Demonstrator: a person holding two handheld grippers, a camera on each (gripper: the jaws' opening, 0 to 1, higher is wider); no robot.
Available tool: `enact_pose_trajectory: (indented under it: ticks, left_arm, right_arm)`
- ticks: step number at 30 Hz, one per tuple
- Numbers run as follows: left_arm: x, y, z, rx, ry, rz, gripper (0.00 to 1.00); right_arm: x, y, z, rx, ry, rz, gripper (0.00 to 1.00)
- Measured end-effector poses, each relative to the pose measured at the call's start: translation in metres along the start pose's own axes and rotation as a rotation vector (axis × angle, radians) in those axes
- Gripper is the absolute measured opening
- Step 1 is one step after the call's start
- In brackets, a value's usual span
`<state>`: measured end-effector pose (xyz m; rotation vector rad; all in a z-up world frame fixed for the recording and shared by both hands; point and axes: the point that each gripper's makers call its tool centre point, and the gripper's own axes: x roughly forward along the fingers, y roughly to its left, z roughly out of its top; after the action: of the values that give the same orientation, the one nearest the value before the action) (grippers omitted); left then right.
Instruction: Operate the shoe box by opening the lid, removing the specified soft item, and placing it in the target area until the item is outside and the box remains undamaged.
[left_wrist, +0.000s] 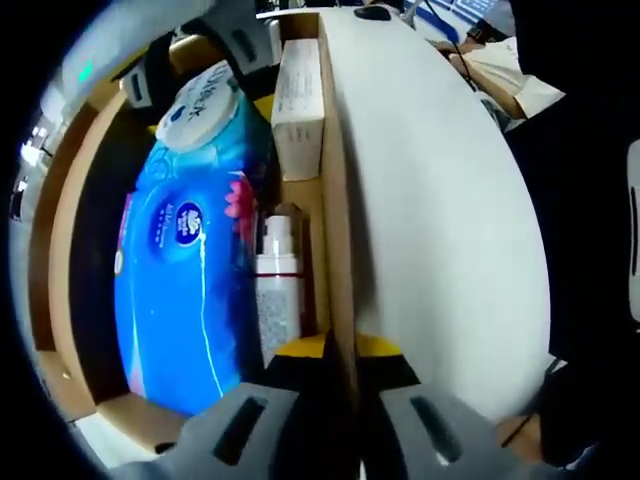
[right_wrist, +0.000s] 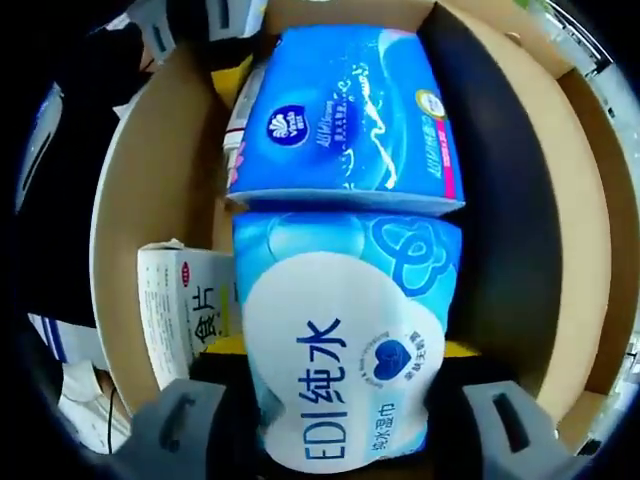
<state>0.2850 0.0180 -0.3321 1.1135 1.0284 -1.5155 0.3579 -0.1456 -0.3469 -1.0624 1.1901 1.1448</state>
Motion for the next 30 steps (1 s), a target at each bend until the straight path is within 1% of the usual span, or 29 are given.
enact_pose_trajectory:
  ticks: [15,23,26,30]
  left_arm:
    - [0.0023,-0.0042,0.0008,0.001,0.001,0.002,0.06]
    - [0.0027,-0.0049,0.0003,0.0,0.0,-0.002,0.06]
    - [0.0026,-0.0046,0.0,-0.006,-0.005,-0.006,0.06]
    - [0.0023,-0.003,-0.0011,-0.001,-0.003,-0.002,0.06]
  right_arm:
    - [0.0013,-0.0001,-0.0004,0.001,0.015,-0.007,0.69]
    - [0.0013,-0.0007,-0.0001,0.006,0.037,-0.018,0.69]
    - [0.0014,-0.0004,0.0014,0.001,0.008,-0.002,0.69]
    - [0.0025,-0.0015,0.0022,0.002,0.015,0.011,0.69]
